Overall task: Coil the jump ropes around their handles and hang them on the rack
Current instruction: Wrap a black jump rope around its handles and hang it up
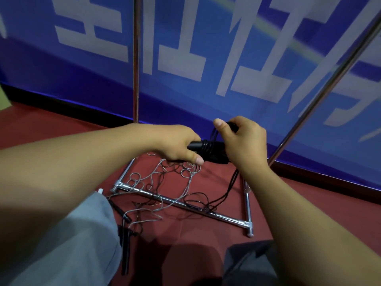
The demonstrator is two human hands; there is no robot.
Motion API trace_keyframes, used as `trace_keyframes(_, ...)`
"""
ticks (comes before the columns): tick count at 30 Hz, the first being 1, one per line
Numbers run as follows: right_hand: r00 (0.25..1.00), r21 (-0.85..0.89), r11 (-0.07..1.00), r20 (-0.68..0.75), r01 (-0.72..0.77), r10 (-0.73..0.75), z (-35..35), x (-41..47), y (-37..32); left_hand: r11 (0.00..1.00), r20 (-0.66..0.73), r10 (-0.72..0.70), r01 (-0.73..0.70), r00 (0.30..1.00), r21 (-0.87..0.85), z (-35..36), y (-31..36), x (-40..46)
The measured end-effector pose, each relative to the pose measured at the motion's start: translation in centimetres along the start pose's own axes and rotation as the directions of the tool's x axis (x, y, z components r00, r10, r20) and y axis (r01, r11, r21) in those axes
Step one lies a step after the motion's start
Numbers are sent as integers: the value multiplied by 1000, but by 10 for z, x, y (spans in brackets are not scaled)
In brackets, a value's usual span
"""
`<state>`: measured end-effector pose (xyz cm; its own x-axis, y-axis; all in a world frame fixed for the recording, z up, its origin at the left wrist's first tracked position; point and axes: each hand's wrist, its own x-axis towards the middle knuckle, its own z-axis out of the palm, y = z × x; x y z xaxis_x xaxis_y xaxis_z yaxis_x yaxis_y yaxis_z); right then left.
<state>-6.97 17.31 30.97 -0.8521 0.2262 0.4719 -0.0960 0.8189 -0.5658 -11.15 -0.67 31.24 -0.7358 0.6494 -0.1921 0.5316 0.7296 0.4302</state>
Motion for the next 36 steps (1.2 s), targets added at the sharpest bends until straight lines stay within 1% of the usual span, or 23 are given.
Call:
trace_keyframes(2,999,11,1000,49,12,-12,0,-1,0,998,-18,29,-28,999,65,0,3,-4)
trace_keyframes(5,984,112,994,176,-13,-7,-1,-1,0,989,-8,64,-62,998,137,-1,6,-12)
trace_keyframes(9,954,282,950,298,-131,43,-6,-1,1,973,-37,104,-94,994,209,-2,13,-19)
trace_keyframes(14,915,451,843,389,-292,109,-10,2,4,955,-86,127,-99,988,279,-4,18,-20)
trace_keyframes(17,853,482,772,501,-414,145,-9,3,10,946,-88,139,-106,986,308,-4,19,-22)
trace_keyframes(21,733,453,725,672,-519,106,-11,5,20,946,-88,161,-128,983,297,-4,17,-25)
trace_keyframes(23,696,461,700,715,-546,73,-13,6,24,957,-107,175,-143,979,250,-3,18,-28)
trace_keyframes(25,682,488,671,730,-559,38,-14,6,25,969,-147,199,-172,969,179,-1,20,-30)
trace_keyframes(27,696,521,643,718,-561,26,-15,7,23,979,-208,199,-187,958,79,0,20,-30)
trace_keyframes(30,737,542,648,675,-535,44,-15,7,19,979,-297,134,-173,945,-109,0,19,-30)
trace_keyframes(32,753,547,666,657,-507,33,-15,8,19,944,-317,96,-187,944,-272,0,17,-30)
trace_keyframes(34,767,544,695,641,-470,17,-15,8,19,870,-307,75,-213,949,-446,-1,16,-30)
trace_keyframes(36,781,533,719,624,-447,23,-15,8,16,790,-303,59,-230,951,-568,-1,17,-29)
